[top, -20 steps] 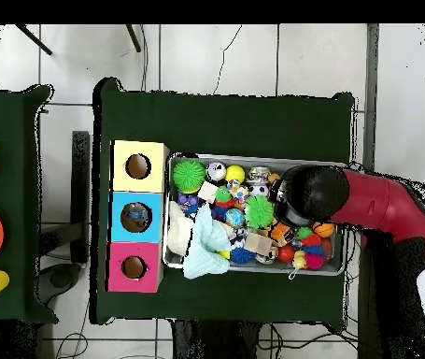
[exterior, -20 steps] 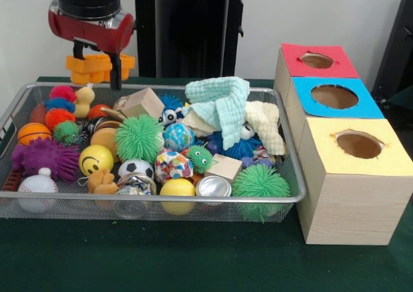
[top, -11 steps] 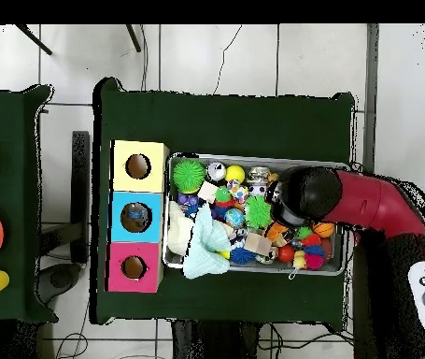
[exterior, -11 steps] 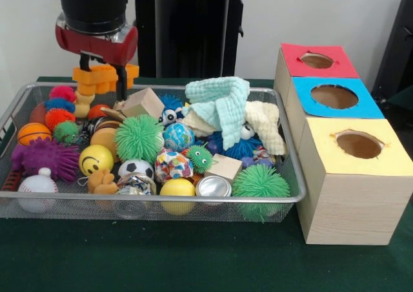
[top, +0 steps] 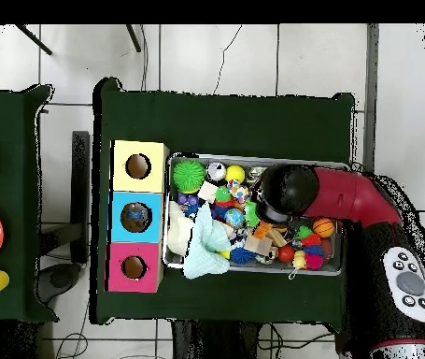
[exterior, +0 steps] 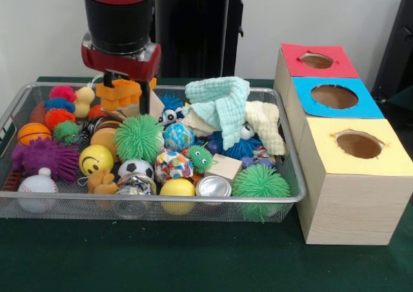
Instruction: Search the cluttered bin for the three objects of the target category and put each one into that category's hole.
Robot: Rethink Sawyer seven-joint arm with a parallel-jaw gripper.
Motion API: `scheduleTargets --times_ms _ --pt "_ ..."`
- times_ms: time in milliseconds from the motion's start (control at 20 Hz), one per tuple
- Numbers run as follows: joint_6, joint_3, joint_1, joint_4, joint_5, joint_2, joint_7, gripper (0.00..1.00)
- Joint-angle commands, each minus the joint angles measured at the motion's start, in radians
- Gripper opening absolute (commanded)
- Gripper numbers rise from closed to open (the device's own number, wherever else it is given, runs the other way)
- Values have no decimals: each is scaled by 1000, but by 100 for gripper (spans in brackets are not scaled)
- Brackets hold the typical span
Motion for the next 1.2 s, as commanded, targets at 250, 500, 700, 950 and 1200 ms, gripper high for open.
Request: scheduleTargets --times_ms 250,500,700,950,1200 --pt "30 67 105 -116 38 77 49 100" --pt "51 57 145 -168 53 103 64 100" --pt "74 54 151 -216 67 122 43 100" --pt "131 48 159 -231 99 91 19 100" --pt "147 47 153 -233 112 70 -17 100"
